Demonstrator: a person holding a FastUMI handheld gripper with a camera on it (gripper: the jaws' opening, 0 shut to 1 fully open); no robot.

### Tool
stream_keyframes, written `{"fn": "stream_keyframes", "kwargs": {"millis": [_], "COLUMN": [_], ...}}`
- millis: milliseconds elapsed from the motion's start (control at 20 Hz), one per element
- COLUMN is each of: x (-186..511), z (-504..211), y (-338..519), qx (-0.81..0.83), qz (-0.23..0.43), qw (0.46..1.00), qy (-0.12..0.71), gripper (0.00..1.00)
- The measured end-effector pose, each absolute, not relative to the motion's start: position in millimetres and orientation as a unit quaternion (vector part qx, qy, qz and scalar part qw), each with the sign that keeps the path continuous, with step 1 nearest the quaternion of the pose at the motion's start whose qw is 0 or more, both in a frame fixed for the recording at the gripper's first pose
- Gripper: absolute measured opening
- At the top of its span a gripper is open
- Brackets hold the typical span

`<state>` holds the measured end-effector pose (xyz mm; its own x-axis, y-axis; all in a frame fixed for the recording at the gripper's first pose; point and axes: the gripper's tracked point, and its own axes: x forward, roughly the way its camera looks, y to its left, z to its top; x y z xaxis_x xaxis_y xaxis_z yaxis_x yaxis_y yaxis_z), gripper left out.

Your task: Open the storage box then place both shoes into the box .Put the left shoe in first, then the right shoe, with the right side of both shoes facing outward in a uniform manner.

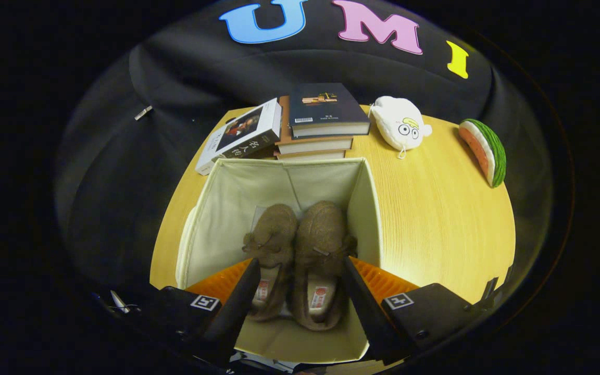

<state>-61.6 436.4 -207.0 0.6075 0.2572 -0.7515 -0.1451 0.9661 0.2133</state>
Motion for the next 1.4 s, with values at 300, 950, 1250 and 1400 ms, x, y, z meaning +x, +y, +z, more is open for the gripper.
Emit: {"fn": "stream_keyframes", "kwargs": {"millis": [300, 950, 1250, 1400], "x": [-52, -7, 5, 7], "z": [-178, -113, -98, -89], "y": [417, 293, 216, 172], "qx": [0.074, 0.082, 0.099, 0.1], "qz": [0.126, 0.087, 0.061, 0.048], "qw": [0.92, 0.966, 0.975, 0.98], "qy": [0.365, 0.23, 0.191, 0.166], "gripper": [1.0, 0.99, 0.99, 0.99]}}
